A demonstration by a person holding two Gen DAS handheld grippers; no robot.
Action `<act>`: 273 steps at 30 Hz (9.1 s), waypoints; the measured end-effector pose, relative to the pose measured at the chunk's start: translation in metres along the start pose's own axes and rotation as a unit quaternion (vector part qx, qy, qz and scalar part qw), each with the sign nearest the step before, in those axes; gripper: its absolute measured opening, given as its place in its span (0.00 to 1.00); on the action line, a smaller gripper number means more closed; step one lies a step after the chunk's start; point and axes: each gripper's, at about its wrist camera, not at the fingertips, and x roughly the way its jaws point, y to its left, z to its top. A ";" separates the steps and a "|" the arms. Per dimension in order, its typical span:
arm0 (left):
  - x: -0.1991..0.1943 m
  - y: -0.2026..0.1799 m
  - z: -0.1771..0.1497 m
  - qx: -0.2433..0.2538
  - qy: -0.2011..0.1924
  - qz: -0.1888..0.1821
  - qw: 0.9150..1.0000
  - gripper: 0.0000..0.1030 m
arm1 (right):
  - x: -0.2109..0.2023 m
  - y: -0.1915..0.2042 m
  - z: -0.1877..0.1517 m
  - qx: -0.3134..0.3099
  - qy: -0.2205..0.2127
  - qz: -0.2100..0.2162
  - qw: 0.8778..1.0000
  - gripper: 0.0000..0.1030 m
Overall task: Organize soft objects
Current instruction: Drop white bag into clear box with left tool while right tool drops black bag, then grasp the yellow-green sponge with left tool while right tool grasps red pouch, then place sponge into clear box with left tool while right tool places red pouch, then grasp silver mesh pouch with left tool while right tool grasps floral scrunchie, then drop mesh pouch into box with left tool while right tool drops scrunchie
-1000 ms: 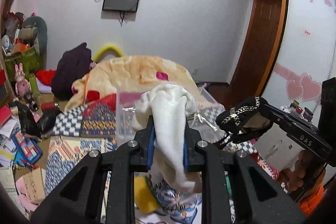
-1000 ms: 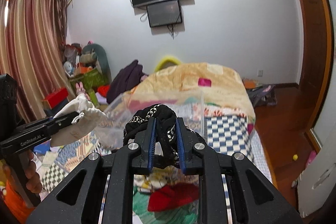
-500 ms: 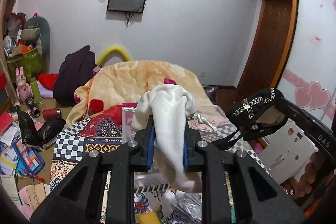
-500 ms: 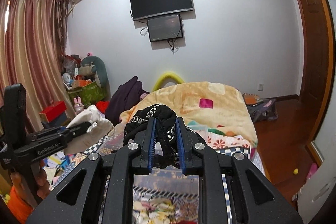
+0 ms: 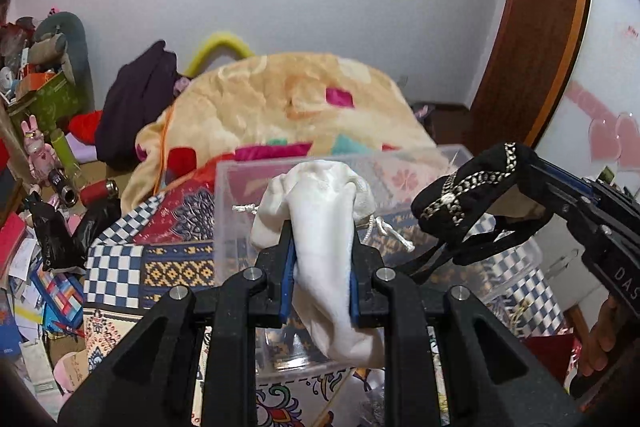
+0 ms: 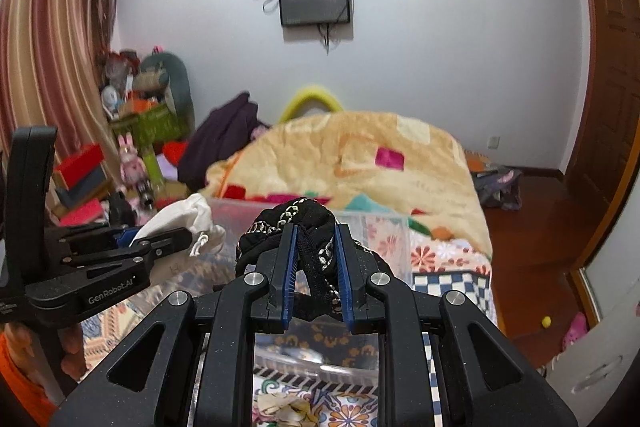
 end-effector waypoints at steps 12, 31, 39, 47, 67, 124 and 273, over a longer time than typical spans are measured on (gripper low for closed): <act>0.029 -0.009 -0.009 0.024 0.053 -0.001 0.998 0.21 | 0.021 -0.001 -0.010 -0.005 0.070 0.015 0.997 0.19; -0.056 -0.014 -0.002 0.031 -0.043 -0.007 0.999 0.66 | -0.037 -0.004 0.007 0.002 -0.003 0.024 1.000 0.53; -0.107 -0.015 -0.019 0.039 -0.092 -0.003 0.995 0.81 | -0.076 -0.007 -0.001 -0.009 -0.049 0.013 0.999 0.70; -0.117 -0.009 -0.053 0.046 -0.078 0.004 0.996 0.83 | -0.078 -0.017 -0.036 0.001 -0.015 -0.001 1.000 0.71; -0.064 0.012 -0.143 -0.016 0.036 0.010 0.999 0.67 | -0.051 -0.035 -0.116 0.085 0.108 0.026 0.990 0.71; -0.106 0.009 -0.101 -0.010 -0.045 -0.010 0.999 0.28 | -0.025 -0.037 -0.119 0.009 0.143 0.003 0.990 0.49; -0.008 -0.055 -0.107 0.048 0.084 -0.091 0.991 0.29 | -0.074 -0.021 -0.063 -0.017 0.027 0.040 0.999 0.17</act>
